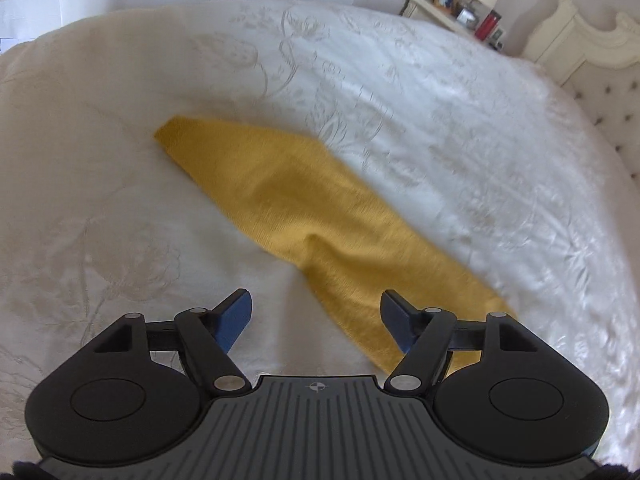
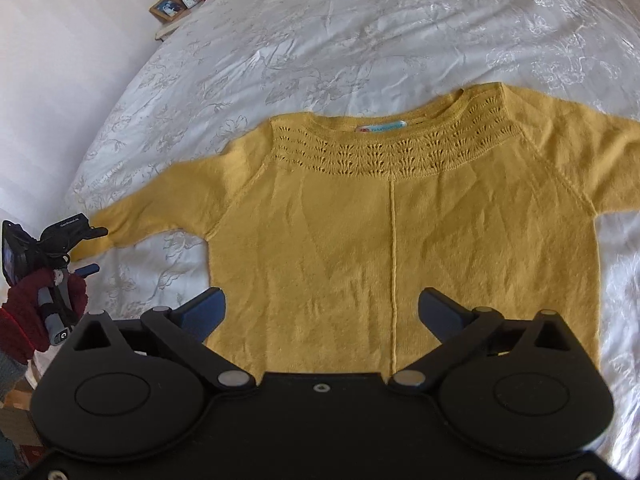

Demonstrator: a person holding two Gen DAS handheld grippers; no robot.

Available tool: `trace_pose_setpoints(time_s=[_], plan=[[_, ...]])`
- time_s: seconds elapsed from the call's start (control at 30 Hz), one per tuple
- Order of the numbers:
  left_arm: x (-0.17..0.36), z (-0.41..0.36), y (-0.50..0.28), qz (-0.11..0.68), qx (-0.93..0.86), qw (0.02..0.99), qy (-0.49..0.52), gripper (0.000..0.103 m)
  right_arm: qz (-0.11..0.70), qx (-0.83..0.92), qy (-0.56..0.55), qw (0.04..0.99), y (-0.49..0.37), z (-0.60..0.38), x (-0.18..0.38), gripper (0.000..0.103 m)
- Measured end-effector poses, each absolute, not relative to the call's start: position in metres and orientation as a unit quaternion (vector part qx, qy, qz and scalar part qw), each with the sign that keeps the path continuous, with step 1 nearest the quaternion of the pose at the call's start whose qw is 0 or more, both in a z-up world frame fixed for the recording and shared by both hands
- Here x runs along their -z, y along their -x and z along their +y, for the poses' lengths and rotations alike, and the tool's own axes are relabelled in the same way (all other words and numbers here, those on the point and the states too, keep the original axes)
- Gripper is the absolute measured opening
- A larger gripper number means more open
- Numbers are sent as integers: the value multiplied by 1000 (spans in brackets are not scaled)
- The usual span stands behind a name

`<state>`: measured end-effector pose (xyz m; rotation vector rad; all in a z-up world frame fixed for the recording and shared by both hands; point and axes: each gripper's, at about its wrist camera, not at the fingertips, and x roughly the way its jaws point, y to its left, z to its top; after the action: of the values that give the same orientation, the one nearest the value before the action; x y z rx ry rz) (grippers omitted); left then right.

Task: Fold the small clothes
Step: 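Lift the sleeve with the left gripper, fold it across the body, release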

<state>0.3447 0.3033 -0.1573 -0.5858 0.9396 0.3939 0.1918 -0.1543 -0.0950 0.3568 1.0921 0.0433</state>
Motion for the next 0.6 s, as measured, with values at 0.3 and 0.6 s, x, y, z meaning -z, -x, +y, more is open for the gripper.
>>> trace_pose_setpoints(time_s=[0.3, 0.6], plan=[[181, 314, -362, 450, -192, 828, 272, 77, 575, -10, -99, 812, -240, -141, 156, 102], [193, 318, -387, 429, -220, 830, 279, 78, 641, 39, -123, 756, -241, -160, 221, 103]])
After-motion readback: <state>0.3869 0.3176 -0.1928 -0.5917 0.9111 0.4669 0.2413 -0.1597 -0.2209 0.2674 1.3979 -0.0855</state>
